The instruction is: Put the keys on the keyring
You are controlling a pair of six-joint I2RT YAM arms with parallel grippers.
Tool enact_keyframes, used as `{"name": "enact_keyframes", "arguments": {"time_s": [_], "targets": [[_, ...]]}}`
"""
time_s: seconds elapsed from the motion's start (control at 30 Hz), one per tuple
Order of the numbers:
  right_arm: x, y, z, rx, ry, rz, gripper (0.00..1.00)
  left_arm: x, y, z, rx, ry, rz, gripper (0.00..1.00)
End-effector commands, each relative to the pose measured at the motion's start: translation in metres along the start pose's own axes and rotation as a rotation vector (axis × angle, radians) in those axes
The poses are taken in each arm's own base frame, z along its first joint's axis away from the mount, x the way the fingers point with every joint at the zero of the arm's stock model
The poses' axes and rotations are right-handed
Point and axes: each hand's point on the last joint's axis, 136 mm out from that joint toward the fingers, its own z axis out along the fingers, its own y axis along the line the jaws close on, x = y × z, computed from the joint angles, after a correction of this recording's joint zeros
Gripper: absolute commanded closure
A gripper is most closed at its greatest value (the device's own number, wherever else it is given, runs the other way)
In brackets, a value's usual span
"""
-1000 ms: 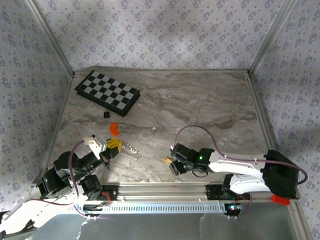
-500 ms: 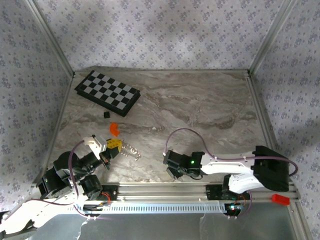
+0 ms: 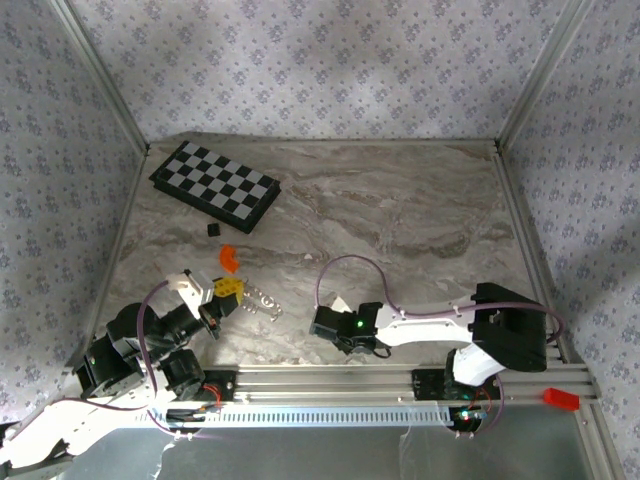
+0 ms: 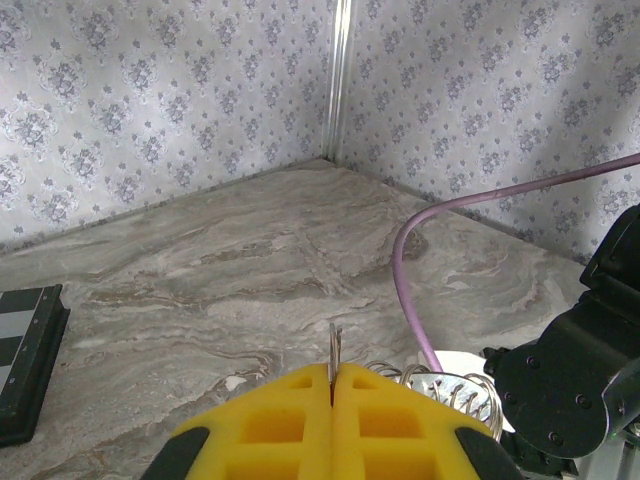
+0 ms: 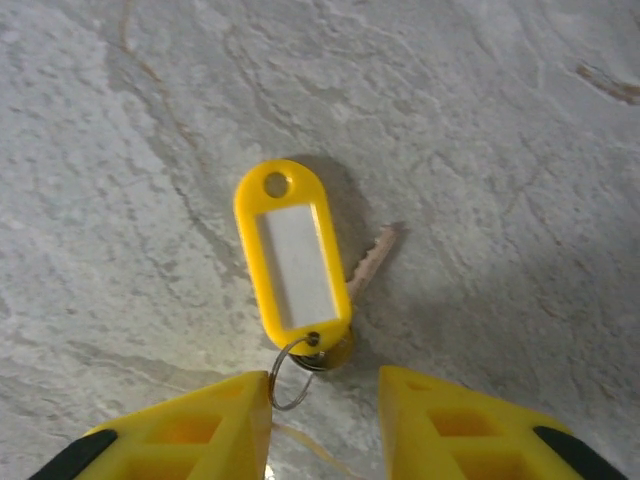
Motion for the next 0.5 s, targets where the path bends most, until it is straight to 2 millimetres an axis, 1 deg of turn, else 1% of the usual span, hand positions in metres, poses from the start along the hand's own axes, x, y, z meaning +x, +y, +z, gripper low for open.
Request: {"name": "enact_keyframes", "arguments": {"time_s": [0.0, 0.23, 0.47], "targets": [[0.001, -0.008, -0.002, 0.055, 0.007, -0.001, 0.69, -0.019, -0.002, -0.003, 0.009, -0.074, -0.012, 1.0], [-0.001, 0.002, -0.001, 0.022, -0.002, -0.04, 0.76, -0.017, -0.001, -0.003, 0.002, -0.068, -0.017, 1.0], [0.003, 0.011, -0.002, -0.037, -0.003, -0.048, 0.79, -0.016, 0.0, -0.002, -0.003, -0.06, -0.019, 1.0]]}}
